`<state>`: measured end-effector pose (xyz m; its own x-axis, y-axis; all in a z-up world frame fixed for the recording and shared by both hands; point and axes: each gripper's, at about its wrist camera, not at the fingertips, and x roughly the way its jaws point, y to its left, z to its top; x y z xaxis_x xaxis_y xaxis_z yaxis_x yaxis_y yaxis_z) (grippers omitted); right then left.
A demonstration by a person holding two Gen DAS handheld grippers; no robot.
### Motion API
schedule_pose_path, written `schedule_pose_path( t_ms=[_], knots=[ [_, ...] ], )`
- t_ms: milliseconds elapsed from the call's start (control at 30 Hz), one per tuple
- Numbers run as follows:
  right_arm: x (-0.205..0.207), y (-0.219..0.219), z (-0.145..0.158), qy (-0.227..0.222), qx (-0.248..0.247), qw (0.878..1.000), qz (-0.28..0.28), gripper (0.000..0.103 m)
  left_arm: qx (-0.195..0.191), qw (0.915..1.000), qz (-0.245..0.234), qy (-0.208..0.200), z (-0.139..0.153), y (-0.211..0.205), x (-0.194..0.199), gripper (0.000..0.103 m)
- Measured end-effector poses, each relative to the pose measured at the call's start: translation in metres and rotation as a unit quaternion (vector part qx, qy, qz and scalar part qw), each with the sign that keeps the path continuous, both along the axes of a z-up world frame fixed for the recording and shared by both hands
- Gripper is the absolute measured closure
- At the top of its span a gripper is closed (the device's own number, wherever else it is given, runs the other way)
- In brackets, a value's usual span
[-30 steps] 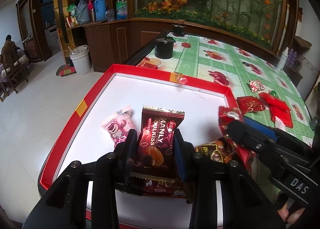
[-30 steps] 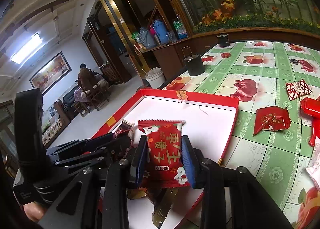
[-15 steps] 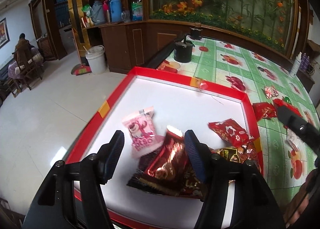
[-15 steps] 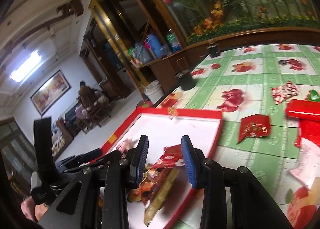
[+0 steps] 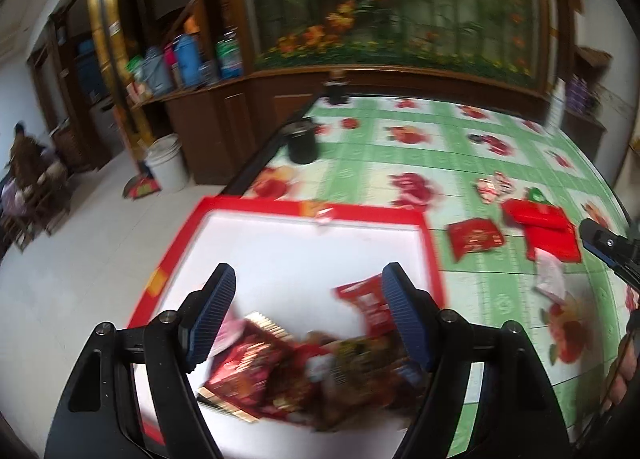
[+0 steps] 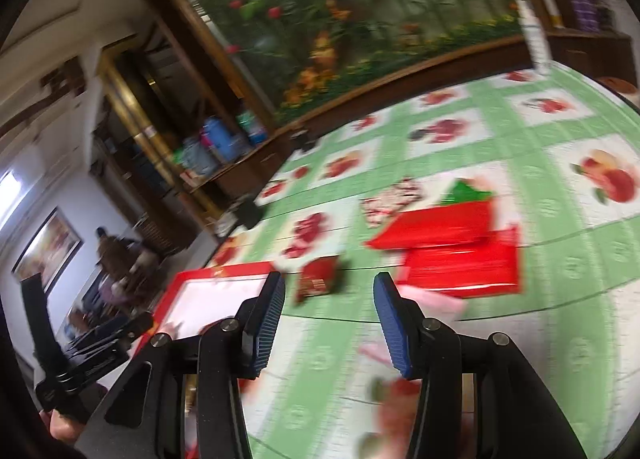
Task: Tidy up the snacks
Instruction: 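Grasp a red wrapped candy with the left gripper while the right grasps the white pack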
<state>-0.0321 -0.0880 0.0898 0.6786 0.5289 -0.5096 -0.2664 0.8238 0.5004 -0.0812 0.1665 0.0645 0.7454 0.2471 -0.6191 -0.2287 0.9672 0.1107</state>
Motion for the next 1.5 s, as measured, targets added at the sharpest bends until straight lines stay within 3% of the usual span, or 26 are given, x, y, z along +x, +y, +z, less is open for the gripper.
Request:
schedule_pose_path(
  t_ms=[67,167,300,633,733,833,1000,1067,1200,1367,1400,1467,1500],
  knots=[
    [0.004,-0.011,-0.004,0.011,-0.012,1.0,-0.017,0.054,0.018,0.9994,-0.03,0.008,0.0,-0.02,0.014,0.02],
    [0.01,-0.021,-0.014,0.038,-0.047,0.997,-0.04,0.054,0.057,0.9956,-0.071,0.026,-0.003,-0.045,0.032,0.02],
    [0.017,-0.023,-0.029,0.079,-0.074,0.993,-0.047,0.054,0.113,0.9818,-0.139,0.064,-0.012,-0.07,0.057,0.02],
    [0.022,0.008,-0.043,0.117,-0.105,0.987,-0.024,0.047,0.147,0.9567,-0.234,0.09,-0.017,-0.084,0.112,0.02],
    [0.027,0.019,-0.049,0.134,-0.118,0.983,-0.033,0.047,0.173,0.9419,-0.271,0.098,-0.026,-0.095,0.124,0.02],
    [0.024,0.034,-0.049,0.117,-0.163,0.979,-0.041,0.047,0.177,0.9251,-0.319,0.106,-0.032,-0.109,0.13,0.02],
    [0.02,0.048,-0.052,0.088,-0.227,0.969,-0.04,0.059,0.188,0.8841,-0.407,0.13,-0.043,-0.129,0.127,0.021],
    [0.02,0.048,-0.052,0.084,-0.234,0.968,-0.039,0.063,0.185,0.8739,-0.425,0.146,-0.046,-0.131,0.131,0.021],
    [0.022,0.037,-0.051,0.092,-0.215,0.971,-0.048,0.064,0.155,0.8669,-0.438,0.182,-0.055,-0.13,0.149,0.021],
    [0.026,0.027,-0.05,0.098,-0.208,0.971,-0.063,0.064,0.131,0.8638,-0.446,0.194,-0.065,-0.128,0.156,0.022],
    [0.026,0.027,-0.05,0.098,-0.209,0.971,-0.063,0.064,0.124,0.8643,-0.447,0.195,-0.065,-0.128,0.157,0.025],
    [0.026,0.028,-0.05,0.098,-0.209,0.971,-0.063,0.064,0.104,0.8665,-0.445,0.2,-0.064,-0.126,0.159,0.05],
    [0.026,0.028,-0.05,0.098,-0.208,0.971,-0.063,0.064,0.094,0.8671,-0.444,0.205,-0.064,-0.125,0.161,0.055]
  ],
)
